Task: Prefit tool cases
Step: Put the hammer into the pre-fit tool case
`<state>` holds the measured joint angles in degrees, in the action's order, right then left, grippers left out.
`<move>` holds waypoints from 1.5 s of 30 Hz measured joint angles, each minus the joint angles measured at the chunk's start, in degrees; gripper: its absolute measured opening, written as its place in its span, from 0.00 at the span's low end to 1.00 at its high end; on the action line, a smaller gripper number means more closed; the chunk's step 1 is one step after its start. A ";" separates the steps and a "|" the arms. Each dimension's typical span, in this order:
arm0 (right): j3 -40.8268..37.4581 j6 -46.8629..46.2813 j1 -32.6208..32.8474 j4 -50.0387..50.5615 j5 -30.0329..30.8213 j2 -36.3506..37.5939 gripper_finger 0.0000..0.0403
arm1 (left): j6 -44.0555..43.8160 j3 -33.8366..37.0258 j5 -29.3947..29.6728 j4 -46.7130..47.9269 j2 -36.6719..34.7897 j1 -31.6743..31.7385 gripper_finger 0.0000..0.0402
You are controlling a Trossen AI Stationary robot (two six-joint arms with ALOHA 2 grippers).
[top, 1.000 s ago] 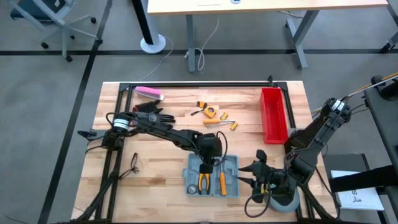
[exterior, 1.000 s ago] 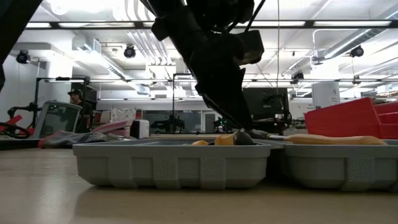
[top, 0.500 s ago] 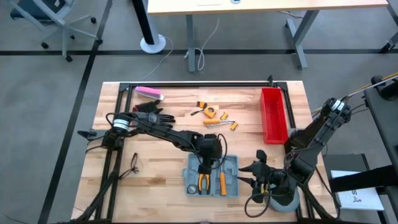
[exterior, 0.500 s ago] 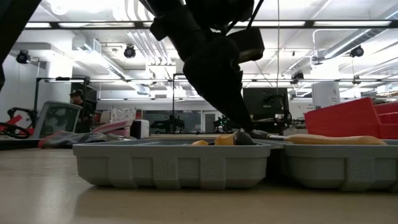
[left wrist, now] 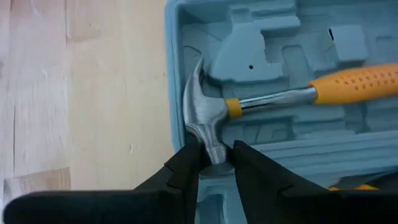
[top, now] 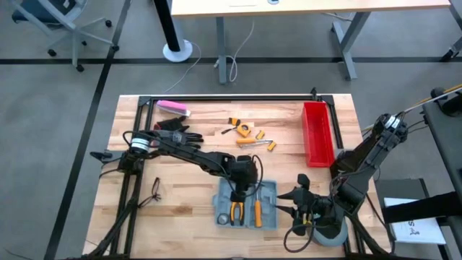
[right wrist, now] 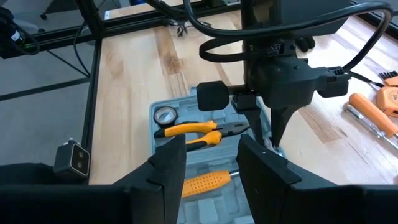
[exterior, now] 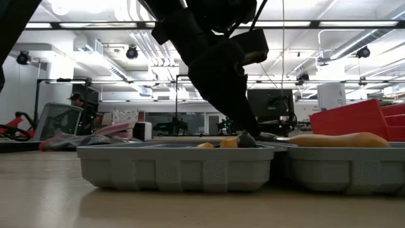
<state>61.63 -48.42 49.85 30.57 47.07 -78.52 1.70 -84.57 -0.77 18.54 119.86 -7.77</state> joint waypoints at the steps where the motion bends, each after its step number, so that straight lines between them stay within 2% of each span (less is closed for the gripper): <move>1: 0.00 0.00 0.01 -0.02 0.00 0.00 0.30 | -0.55 0.04 0.02 -0.32 0.02 0.00 0.20; 8: 0.00 0.00 0.00 0.00 -0.02 0.00 0.29 | -2.33 0.02 -0.81 -2.22 -0.12 0.00 0.18; 15: 0.00 -0.02 0.01 -0.02 -0.02 0.00 0.32 | -3.36 0.02 -2.18 -2.14 -0.46 0.02 0.08; 18: 0.00 -0.21 0.02 -0.02 -0.02 0.02 0.32 | -5.37 -0.42 -2.71 -1.98 -0.46 0.02 0.07; 22: 0.00 -0.21 0.01 -0.02 -0.02 0.04 0.31 | -5.76 -1.04 -3.09 -1.92 -0.46 0.00 0.14; 30: 0.00 -0.46 0.01 -0.02 -0.01 0.04 0.30 | -5.79 -1.10 -3.26 -2.03 1.02 -0.07 0.40; 34: 0.00 -0.52 0.00 -0.04 -0.02 0.04 0.31 | -5.65 -1.12 -3.15 -2.55 2.57 0.00 0.46; 39: 0.00 -0.63 0.02 -0.02 -0.02 0.04 0.32 | -5.74 -1.21 -2.08 -2.64 2.61 -0.02 0.46; 45: 0.00 -0.66 0.02 -0.07 -0.02 0.09 0.31 | -5.45 -1.22 -1.36 -2.85 3.12 -0.02 0.33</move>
<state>61.63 -49.08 49.86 30.50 47.05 -78.43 -3.75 -85.79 -2.13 15.68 122.97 -7.79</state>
